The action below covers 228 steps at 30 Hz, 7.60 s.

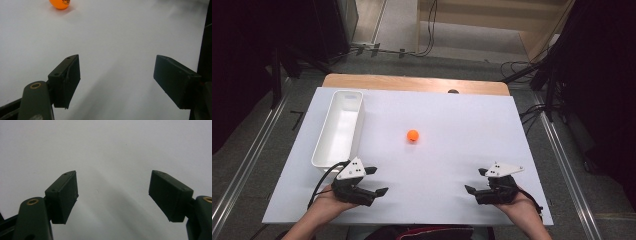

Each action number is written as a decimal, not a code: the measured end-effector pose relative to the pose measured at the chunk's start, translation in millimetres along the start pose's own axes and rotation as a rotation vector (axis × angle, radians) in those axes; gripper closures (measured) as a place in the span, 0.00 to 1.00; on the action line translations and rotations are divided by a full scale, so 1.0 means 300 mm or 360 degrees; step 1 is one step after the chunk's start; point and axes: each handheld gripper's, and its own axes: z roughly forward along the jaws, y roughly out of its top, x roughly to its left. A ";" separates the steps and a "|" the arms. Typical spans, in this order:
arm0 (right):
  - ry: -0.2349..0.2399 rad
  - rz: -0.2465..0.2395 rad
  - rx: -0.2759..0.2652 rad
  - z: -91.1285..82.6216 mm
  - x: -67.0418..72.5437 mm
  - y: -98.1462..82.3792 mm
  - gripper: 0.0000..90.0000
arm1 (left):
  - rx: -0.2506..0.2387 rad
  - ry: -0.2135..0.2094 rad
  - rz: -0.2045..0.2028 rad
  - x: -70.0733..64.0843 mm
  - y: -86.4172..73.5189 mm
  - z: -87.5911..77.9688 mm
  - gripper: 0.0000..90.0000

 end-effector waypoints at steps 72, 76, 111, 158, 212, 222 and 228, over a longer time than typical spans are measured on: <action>0.0130 0.0132 -0.0062 -0.011 -0.011 0.005 0.25 | -0.0028 -0.0035 -0.0002 -0.019 0.025 0.019 0.28; 0.0125 0.0130 -0.0067 -0.008 -0.011 0.005 0.25 | -0.0037 -0.0063 -0.0001 -0.024 0.034 0.031 0.28; 0.0045 0.0138 -0.0116 -0.058 -0.008 0.002 0.25 | -0.0106 -0.0155 -0.0054 -0.043 0.130 0.105 0.33; 0.0083 0.0083 -0.0023 -0.001 -0.003 0.003 0.25 | 0.0035 0.0023 -0.0208 0.041 0.216 0.195 0.00; 0.0085 0.0085 -0.0021 -0.003 -0.001 0.002 0.25 | 0.0052 0.0053 -0.0210 0.100 0.321 0.277 0.04; 0.0086 0.0090 -0.0018 -0.004 -0.002 0.001 0.25 | 0.0056 0.0067 -0.0219 0.116 0.343 0.300 0.04; 0.0085 0.0093 -0.0018 -0.003 -0.001 0.001 0.25 | 0.0061 0.0072 -0.0214 0.123 0.360 0.307 0.04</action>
